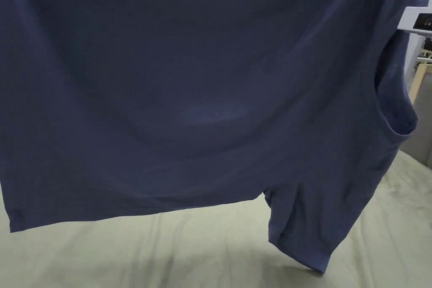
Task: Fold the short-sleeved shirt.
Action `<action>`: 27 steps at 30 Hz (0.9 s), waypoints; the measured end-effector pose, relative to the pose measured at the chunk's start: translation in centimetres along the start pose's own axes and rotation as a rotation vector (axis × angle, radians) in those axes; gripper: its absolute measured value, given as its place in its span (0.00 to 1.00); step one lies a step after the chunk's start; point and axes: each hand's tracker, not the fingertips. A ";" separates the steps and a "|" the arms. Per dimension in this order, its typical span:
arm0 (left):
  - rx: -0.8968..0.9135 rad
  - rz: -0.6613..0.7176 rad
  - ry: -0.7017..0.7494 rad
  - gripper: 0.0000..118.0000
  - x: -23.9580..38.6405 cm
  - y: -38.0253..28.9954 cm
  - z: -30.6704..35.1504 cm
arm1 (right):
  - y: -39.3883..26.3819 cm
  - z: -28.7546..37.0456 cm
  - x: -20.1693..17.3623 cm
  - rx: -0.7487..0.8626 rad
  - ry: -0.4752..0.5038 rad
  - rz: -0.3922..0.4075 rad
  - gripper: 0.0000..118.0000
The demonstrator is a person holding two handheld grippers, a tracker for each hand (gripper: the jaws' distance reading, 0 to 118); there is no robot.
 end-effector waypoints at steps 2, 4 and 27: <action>0.004 -0.008 0.004 0.05 0.8 -0.6 -1.3 | -0.2 -0.2 0.0 0.011 0.002 0.002 0.06; 0.004 -0.019 0.004 0.05 1.7 -1.9 -2.8 | -1.8 -3.7 -1.6 0.012 0.000 0.004 0.06; -0.478 0.177 -0.211 0.05 -0.1 -31.0 2.4 | -30.2 1.7 5.3 -0.492 0.122 -0.125 0.06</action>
